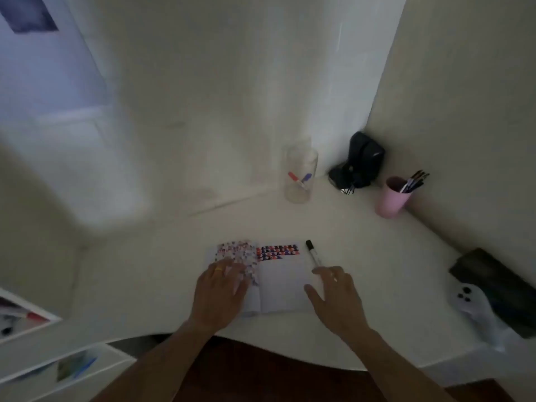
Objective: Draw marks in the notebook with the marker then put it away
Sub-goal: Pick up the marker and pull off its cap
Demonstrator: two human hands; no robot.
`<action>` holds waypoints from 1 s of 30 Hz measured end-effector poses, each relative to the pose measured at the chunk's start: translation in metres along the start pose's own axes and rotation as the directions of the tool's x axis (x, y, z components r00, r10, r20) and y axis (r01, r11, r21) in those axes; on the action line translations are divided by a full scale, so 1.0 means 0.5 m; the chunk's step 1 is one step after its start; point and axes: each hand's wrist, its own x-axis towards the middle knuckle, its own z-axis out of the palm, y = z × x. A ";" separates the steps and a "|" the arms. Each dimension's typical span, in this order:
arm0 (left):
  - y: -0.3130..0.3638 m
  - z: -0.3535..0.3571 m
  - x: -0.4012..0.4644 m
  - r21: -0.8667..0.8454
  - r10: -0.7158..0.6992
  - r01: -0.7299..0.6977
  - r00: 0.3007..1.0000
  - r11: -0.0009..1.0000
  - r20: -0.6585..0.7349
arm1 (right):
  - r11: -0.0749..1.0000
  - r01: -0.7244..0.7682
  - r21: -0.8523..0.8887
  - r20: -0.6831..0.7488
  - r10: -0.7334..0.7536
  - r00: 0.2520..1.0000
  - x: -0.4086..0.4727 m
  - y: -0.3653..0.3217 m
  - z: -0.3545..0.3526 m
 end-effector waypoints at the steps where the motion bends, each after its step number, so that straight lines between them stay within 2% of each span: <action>1: -0.008 0.022 0.001 0.015 0.034 -0.034 0.999 0.999 -0.006 | 0.999 0.046 -0.024 -0.021 -0.047 0.999 0.002 0.011 0.022; 6: -0.027 0.100 -0.028 0.014 0.045 -0.043 0.991 0.999 -0.130 | 0.940 0.295 -0.169 -0.116 -0.317 0.941 -0.005 0.067 0.122; 8: -0.034 0.118 -0.040 0.054 0.066 -0.057 0.981 0.997 -0.183 | 0.921 0.337 -0.195 -0.170 -0.370 0.913 -0.015 0.073 0.135; 15: -0.035 0.130 -0.040 0.072 0.032 -0.017 0.976 0.997 -0.214 | 0.901 0.380 -0.210 -0.242 -0.424 0.873 -0.022 0.086 0.158; 22: -0.032 0.127 -0.055 0.096 0.003 0.022 0.968 0.995 -0.252 | 0.914 0.351 -0.204 -0.252 -0.396 0.883 -0.032 0.089 0.164; 30: -0.008 0.114 -0.072 0.259 0.025 0.027 0.980 0.965 -0.195 | 0.930 0.320 -0.180 -0.227 -0.356 0.907 -0.052 0.075 0.146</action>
